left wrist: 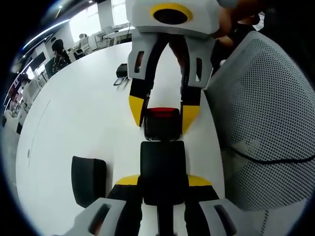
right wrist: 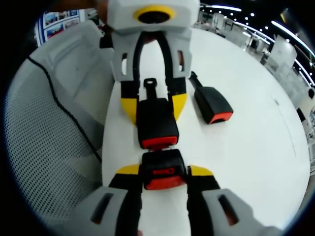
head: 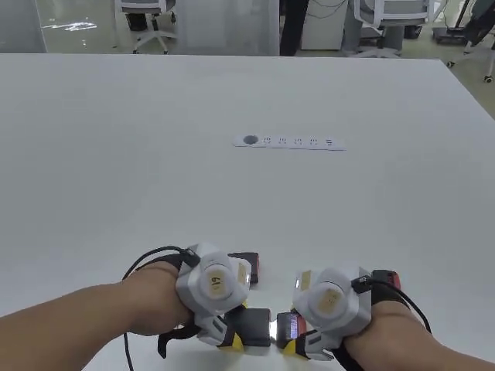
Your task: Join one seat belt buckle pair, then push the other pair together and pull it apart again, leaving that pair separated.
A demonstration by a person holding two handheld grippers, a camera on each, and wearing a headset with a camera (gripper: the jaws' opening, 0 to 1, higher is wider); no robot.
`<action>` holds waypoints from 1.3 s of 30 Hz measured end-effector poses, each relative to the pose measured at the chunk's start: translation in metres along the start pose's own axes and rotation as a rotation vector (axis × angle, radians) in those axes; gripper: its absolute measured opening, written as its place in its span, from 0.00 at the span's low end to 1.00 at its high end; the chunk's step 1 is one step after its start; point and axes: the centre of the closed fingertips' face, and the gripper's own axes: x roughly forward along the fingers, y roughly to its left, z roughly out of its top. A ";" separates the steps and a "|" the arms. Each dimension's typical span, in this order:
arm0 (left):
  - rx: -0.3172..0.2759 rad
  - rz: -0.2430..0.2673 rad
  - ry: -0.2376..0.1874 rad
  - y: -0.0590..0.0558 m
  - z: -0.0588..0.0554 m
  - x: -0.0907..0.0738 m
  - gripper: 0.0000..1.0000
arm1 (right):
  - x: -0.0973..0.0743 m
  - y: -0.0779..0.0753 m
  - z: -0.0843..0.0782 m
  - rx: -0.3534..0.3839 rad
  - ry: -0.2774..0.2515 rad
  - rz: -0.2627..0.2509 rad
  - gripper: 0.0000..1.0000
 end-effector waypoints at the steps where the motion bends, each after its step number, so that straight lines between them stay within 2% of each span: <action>1: 0.000 -0.001 -0.003 0.000 0.000 0.000 0.33 | 0.000 0.000 0.000 0.001 0.000 0.000 0.33; 6: -0.006 -0.003 -0.017 0.001 -0.002 -0.001 0.33 | -0.001 0.001 -0.002 -0.027 -0.009 0.002 0.33; 10: -0.017 0.002 -0.007 0.001 -0.003 -0.001 0.33 | -0.002 0.001 -0.003 -0.023 -0.032 0.005 0.33; 16: -0.028 -0.001 -0.027 0.002 -0.004 -0.002 0.32 | -0.001 0.002 -0.003 -0.023 -0.041 0.013 0.33; 25: -0.009 0.013 -0.013 0.001 -0.005 -0.001 0.33 | 0.001 0.000 -0.004 -0.005 -0.041 0.025 0.34; 39: -0.018 0.006 -0.009 0.000 -0.004 -0.002 0.34 | 0.001 0.000 -0.004 -0.005 -0.055 0.021 0.36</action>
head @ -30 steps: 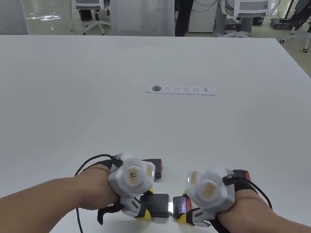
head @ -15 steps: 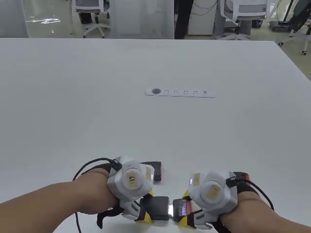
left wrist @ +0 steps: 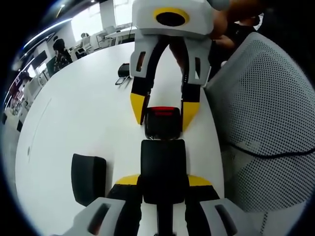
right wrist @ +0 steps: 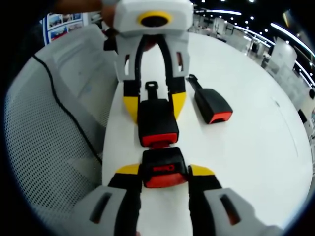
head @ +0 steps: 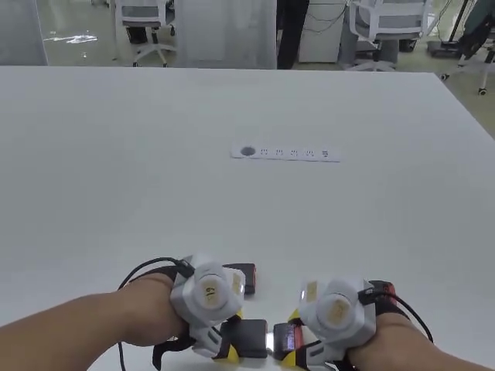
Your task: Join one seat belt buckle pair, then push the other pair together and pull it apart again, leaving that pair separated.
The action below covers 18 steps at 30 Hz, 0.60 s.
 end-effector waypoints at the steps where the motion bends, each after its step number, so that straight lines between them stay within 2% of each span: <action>1: -0.003 0.001 0.002 0.000 0.000 0.000 0.34 | 0.000 0.000 0.000 -0.002 0.000 0.000 0.36; 5: -0.005 0.004 0.016 0.000 0.001 -0.001 0.34 | 0.000 0.000 0.000 0.008 0.001 0.002 0.36; 18: -0.017 0.006 0.006 0.001 0.001 -0.001 0.35 | -0.001 0.000 0.000 0.003 -0.004 0.008 0.36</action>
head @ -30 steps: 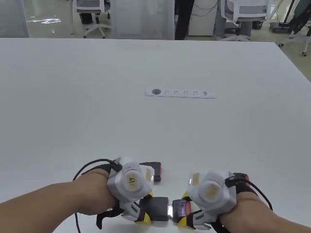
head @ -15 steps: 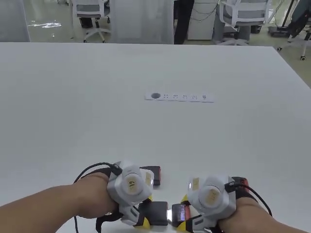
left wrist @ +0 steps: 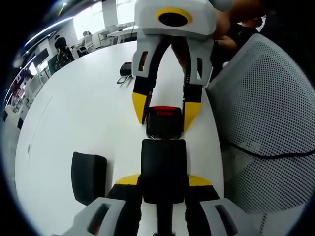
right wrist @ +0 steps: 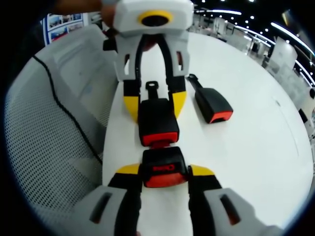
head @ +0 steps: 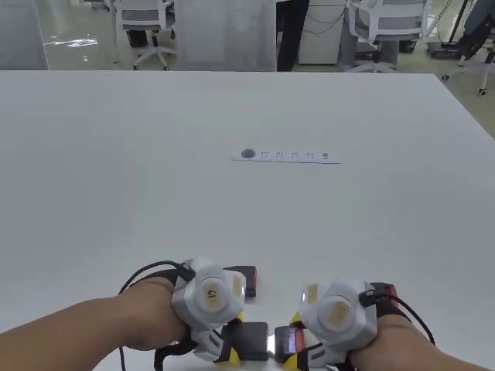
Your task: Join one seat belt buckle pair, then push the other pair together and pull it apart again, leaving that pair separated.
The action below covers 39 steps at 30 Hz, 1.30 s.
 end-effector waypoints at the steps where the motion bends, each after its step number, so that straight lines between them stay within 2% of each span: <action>1: 0.000 0.001 -0.001 0.000 0.000 0.000 0.35 | 0.000 0.000 0.000 0.000 -0.001 0.000 0.36; 16: 0.000 0.004 -0.006 0.000 -0.001 -0.001 0.34 | 0.000 0.000 0.000 -0.024 0.002 0.007 0.35; 22: -0.006 0.005 -0.006 0.000 -0.001 -0.001 0.34 | 0.000 0.000 0.001 -0.003 -0.003 0.016 0.35; 28: -0.017 0.012 0.020 -0.001 0.000 -0.001 0.35 | 0.001 -0.001 0.001 -0.015 0.006 0.009 0.36; 31: -0.021 0.014 0.013 0.000 0.000 -0.001 0.35 | 0.000 -0.002 0.001 0.021 0.002 0.023 0.38; 34: -0.031 0.021 0.006 0.001 -0.002 -0.001 0.35 | -0.002 -0.002 0.002 0.010 0.001 0.021 0.38; 37: -0.047 0.043 0.012 0.003 -0.005 -0.003 0.39 | -0.007 -0.005 0.005 0.005 -0.009 0.009 0.40; 39: -0.058 0.057 0.000 0.006 -0.005 -0.009 0.43 | -0.011 -0.005 0.008 0.033 -0.027 0.010 0.39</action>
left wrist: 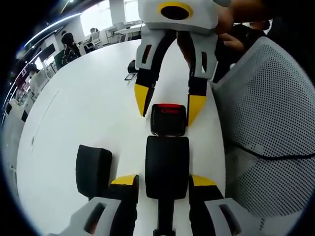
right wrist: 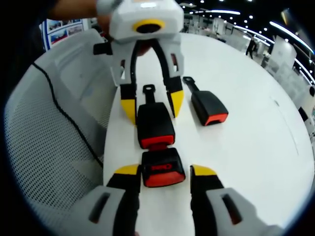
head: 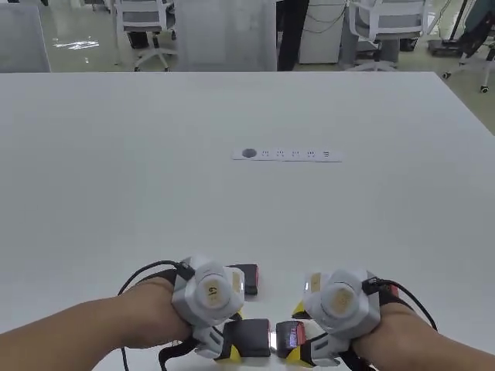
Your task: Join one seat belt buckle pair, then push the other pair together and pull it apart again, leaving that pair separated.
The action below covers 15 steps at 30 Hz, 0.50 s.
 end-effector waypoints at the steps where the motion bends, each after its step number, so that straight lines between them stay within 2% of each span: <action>1: -0.008 0.006 -0.019 0.002 0.002 -0.003 0.44 | -0.002 0.001 0.001 -0.002 -0.010 0.004 0.39; 4: -0.037 0.021 -0.066 0.007 0.007 -0.016 0.45 | -0.008 0.003 0.002 -0.013 -0.015 0.000 0.39; 6: -0.039 0.028 -0.077 0.011 0.009 -0.025 0.47 | -0.013 0.003 0.003 -0.019 -0.021 -0.003 0.39; 11: -0.035 0.065 -0.093 0.025 0.011 -0.041 0.45 | -0.029 -0.006 -0.001 -0.031 -0.032 -0.028 0.41; 15: -0.033 0.084 -0.090 0.038 0.007 -0.044 0.46 | -0.038 -0.018 -0.010 -0.027 -0.027 -0.053 0.40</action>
